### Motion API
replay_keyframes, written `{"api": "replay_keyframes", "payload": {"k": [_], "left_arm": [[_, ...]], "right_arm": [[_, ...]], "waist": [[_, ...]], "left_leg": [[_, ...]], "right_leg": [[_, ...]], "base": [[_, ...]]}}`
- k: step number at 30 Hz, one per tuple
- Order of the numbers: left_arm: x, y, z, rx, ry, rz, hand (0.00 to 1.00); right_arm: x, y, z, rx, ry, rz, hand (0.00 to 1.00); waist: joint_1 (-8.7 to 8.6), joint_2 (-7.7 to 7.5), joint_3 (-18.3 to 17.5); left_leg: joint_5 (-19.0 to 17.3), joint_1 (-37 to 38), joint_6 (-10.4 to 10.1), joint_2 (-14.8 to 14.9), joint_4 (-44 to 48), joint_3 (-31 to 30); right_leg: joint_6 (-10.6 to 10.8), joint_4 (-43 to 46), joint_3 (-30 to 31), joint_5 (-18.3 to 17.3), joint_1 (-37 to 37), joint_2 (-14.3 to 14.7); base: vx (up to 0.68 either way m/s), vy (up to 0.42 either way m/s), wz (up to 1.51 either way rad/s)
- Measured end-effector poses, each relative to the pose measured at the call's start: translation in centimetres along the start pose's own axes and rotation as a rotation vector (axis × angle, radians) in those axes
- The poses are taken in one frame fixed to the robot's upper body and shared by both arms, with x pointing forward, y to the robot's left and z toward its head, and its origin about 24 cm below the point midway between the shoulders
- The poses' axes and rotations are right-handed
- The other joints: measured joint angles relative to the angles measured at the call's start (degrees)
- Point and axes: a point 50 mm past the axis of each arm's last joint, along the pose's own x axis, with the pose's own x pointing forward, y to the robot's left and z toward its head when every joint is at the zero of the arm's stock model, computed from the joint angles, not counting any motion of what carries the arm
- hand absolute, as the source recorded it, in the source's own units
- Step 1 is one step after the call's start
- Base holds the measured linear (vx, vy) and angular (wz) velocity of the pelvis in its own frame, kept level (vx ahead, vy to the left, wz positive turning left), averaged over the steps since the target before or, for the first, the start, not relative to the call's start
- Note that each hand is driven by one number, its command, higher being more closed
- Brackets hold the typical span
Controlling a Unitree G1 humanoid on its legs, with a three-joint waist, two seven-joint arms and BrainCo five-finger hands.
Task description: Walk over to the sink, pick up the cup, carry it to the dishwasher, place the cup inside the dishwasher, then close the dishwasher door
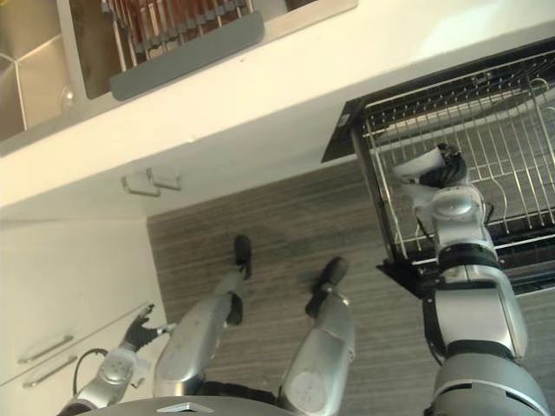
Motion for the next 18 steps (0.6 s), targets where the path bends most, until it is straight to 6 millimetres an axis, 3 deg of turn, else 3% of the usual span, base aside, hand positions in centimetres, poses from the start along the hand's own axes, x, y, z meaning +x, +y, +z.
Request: {"api": "replay_keyframes", "payload": {"k": [3,8,13,18], "left_arm": [[0.2,-0.3,0.3,0.019,-0.004,-0.011,0.0],[0.3,-0.4,0.5,0.026,-0.01,-0.013,0.0],[0.4,-0.4,0.6,0.043,-0.014,-0.015,0.0],[0.3,-0.5,0.5,0.045,-0.005,-0.012,0.0]], "right_arm": [[0.3,0.1,1.1,0.074,-0.022,-0.008,0.0],[0.4,1.5,4.0,0.357,-0.125,0.042,0.0],[0.4,1.1,4.2,0.586,-0.122,0.041,0.0],[0.0,2.2,4.2,0.597,-0.139,0.026,0.0]], "waist": [[0.4,0.8,-0.55],[0.64,0.83,-0.57],[0.5,0.83,-0.57],[0.01,0.83,-0.57]], "left_leg": [[0.26,-0.52,-0.01,-0.07,0.0,-0.73],[0.48,-0.49,0.2,-0.12,0.31,-0.81],[0.65,0.23,0.18,-0.38,0.3,-0.77],[0.78,1.22,0.0,-0.3,0.0,-0.79]], "right_leg": [[0.09,0.04,-0.25,-0.09,-0.03,-0.03],[0.1,0.58,-0.14,-0.22,-0.09,-0.14],[0.07,2.2,0.35,-0.91,-0.11,-0.81],[0.43,2.99,0.5,-2.06,0.49,-1.2]], "base": [[0.01,-0.068,0.13],[0.0,-0.069,0.03],[-0.02,-0.079,0.03],[-0.04,-0.113,0.01]]}}
